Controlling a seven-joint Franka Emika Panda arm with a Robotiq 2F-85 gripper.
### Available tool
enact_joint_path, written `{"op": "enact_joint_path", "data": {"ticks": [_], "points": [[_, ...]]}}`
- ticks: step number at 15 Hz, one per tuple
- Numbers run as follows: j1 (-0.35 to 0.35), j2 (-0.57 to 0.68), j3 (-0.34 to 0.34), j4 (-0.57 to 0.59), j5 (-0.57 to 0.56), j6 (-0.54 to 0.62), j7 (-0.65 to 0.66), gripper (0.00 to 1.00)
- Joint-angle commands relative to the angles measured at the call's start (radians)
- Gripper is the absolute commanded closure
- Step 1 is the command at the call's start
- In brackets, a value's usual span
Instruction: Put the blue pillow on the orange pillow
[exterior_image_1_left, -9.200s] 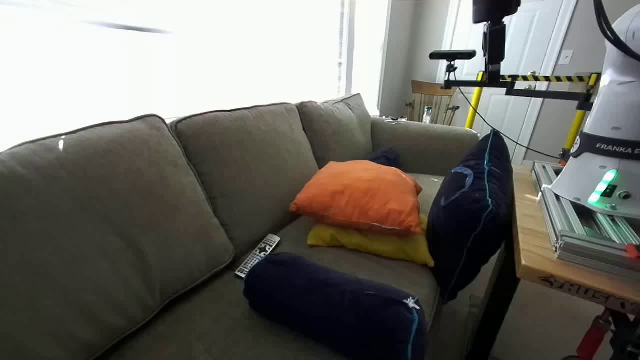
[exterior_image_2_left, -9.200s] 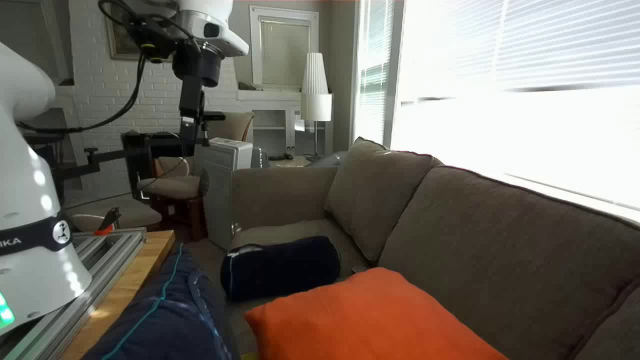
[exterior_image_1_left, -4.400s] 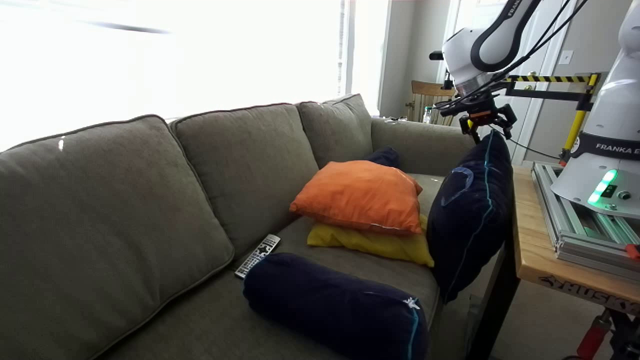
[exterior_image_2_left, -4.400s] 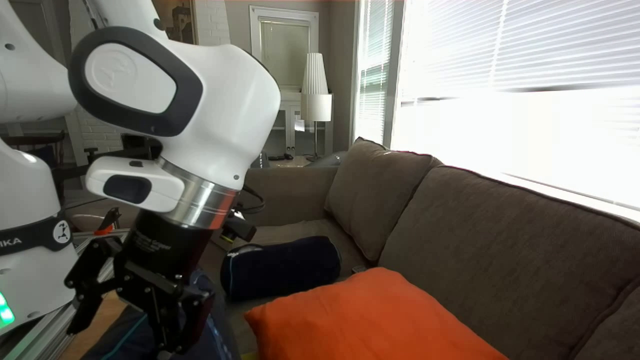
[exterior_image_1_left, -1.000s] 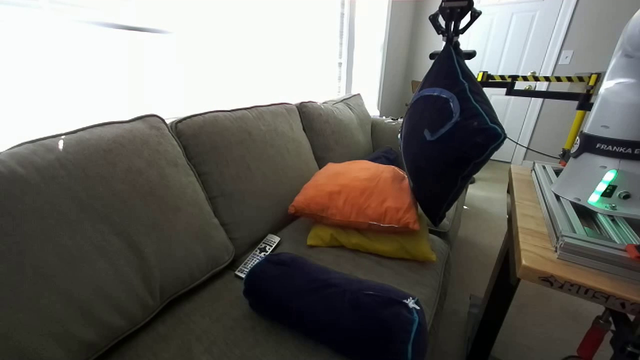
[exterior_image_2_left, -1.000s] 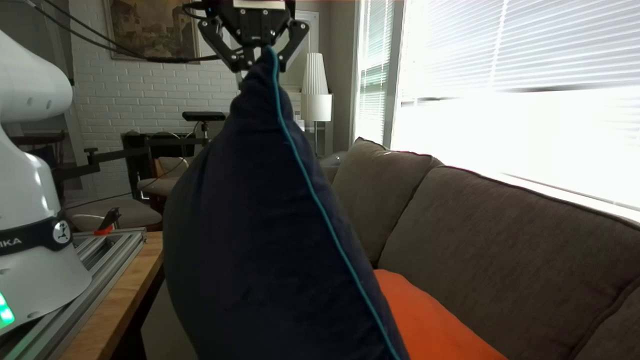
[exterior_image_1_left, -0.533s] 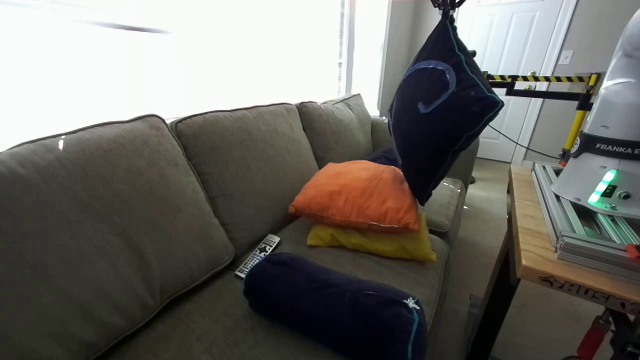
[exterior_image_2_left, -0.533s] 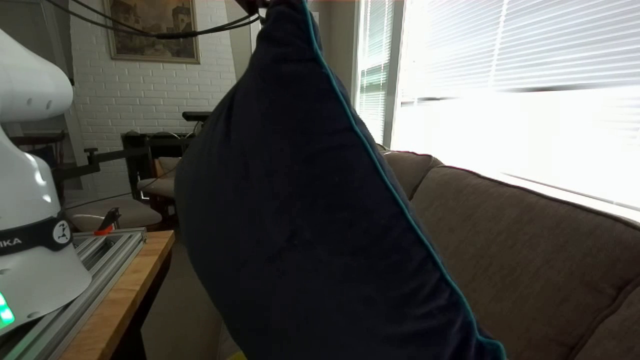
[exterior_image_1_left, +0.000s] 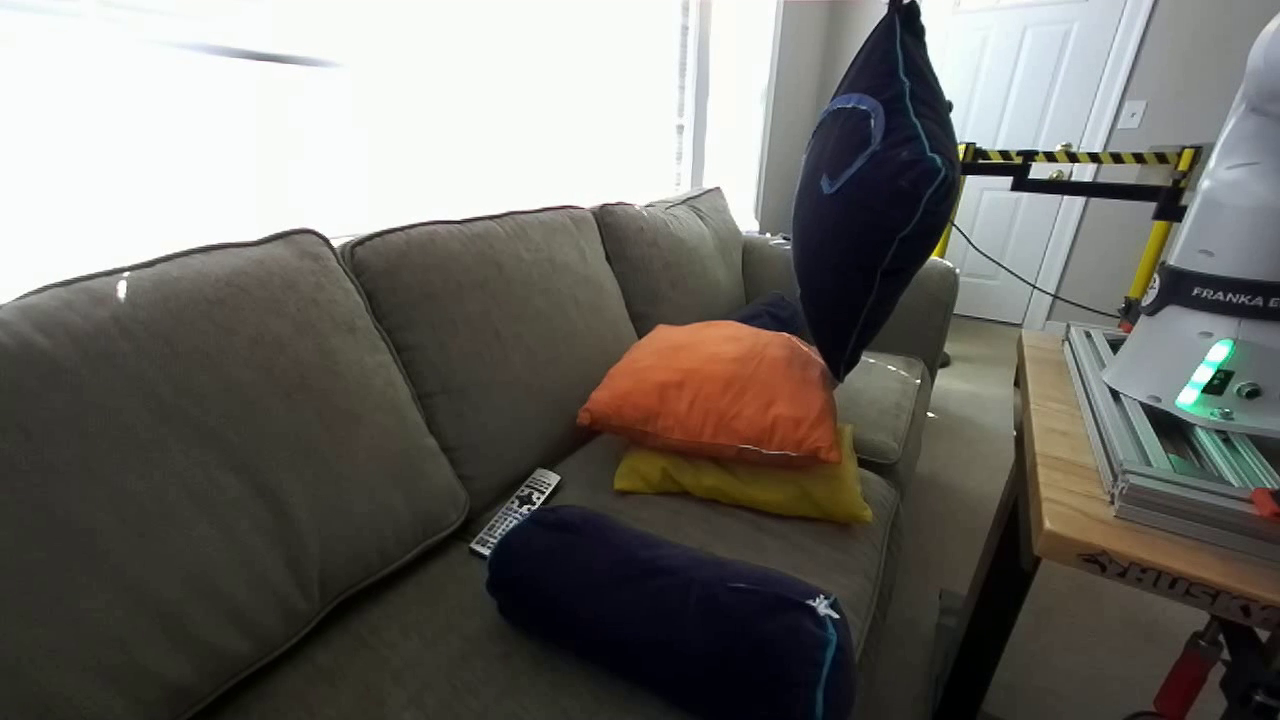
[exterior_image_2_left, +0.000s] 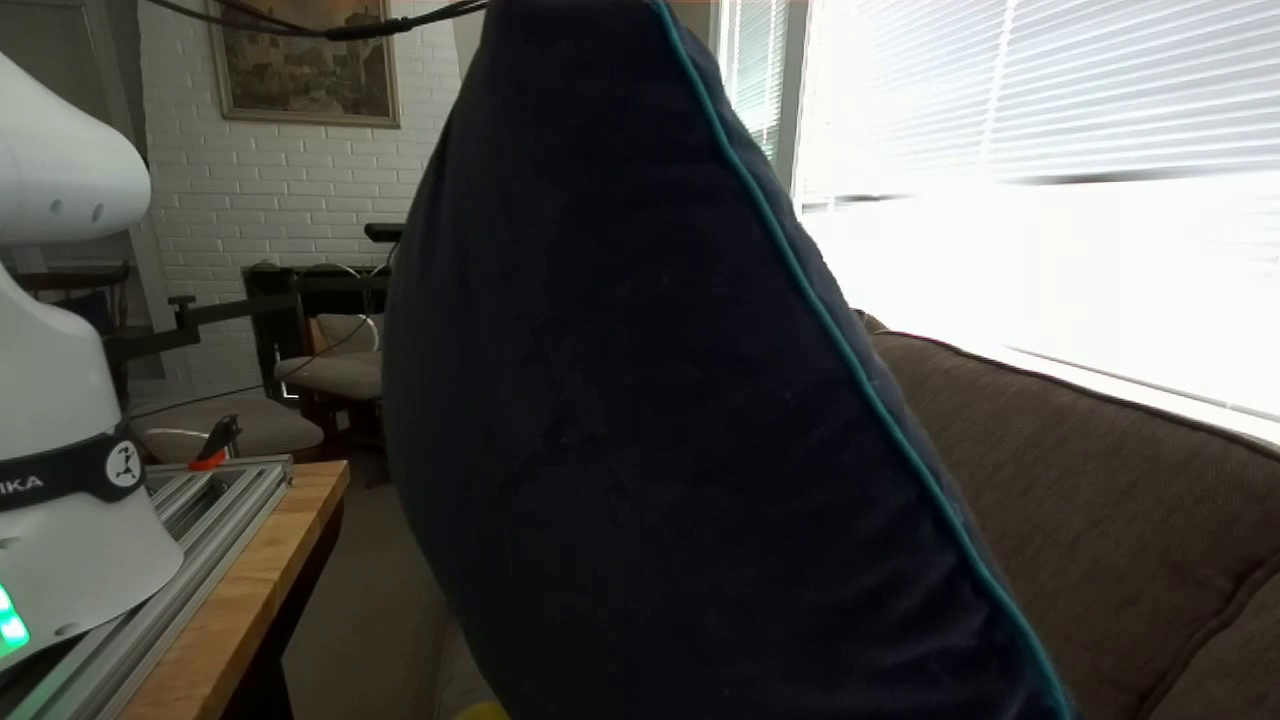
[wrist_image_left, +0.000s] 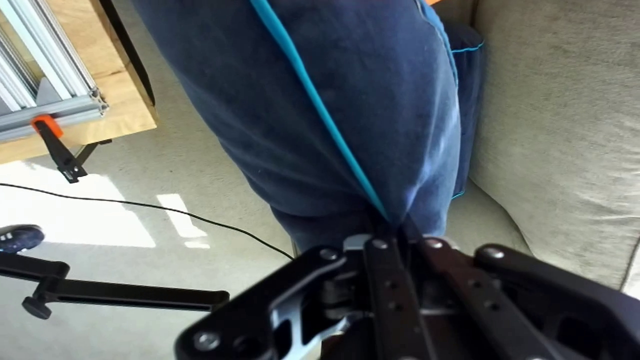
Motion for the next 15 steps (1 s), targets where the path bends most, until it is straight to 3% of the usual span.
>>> {"op": "enact_joint_path", "data": {"ticks": [1, 8, 15], "points": [[0.009, 0.104, 0.023, 0.104, 0.003, 0.0, 0.04, 0.98], [0.085, 0.383, 0.093, 0.222, -0.057, 0.115, 0.211, 0.98], [0.172, 0.603, 0.048, 0.366, -0.167, 0.259, 0.428, 0.98]]}}
